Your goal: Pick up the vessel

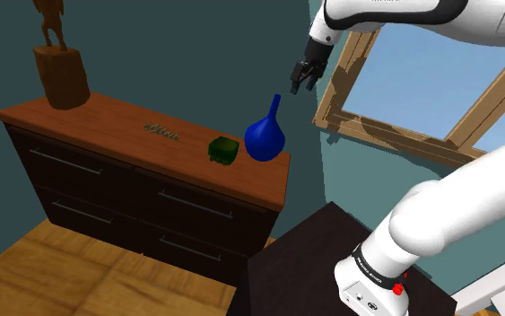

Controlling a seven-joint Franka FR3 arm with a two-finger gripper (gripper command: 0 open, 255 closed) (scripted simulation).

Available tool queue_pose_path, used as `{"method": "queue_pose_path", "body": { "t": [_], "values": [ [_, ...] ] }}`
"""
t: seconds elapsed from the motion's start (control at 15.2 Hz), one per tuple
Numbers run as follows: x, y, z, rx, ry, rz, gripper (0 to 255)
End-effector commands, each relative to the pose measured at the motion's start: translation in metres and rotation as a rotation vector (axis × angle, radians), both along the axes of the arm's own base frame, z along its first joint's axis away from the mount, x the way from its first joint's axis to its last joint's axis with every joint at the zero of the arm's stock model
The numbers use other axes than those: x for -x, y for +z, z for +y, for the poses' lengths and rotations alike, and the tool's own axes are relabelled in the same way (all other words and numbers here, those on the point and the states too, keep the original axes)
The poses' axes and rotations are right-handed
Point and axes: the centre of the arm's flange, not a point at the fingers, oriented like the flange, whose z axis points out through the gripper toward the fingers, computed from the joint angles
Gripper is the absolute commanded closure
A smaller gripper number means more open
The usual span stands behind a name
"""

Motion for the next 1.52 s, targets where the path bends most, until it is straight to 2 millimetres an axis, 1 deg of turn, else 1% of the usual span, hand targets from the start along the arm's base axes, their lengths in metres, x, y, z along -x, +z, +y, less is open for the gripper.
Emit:
{"method": "queue_pose_path", "body": {
  "t": [0.0,0.46,0.53,0.99,1.12,1.19,1.45],
  "values": [
    [-0.022,-0.008,-0.006,0.001,0.006,-0.004,0],
    [-0.106,-0.034,-0.028,0.001,0.025,-0.014,0],
    [-0.115,-0.037,-0.030,0.001,0.027,-0.015,0],
    [-0.115,-0.074,-0.030,0.001,0.027,-0.015,0],
    [-0.115,-0.077,-0.030,0.001,0.027,-0.015,0],
    [-0.114,-0.077,-0.030,0.001,0.027,-0.015,255],
    [-0.114,-0.076,-0.030,0.001,0.027,-0.015,255]
  ]
}}
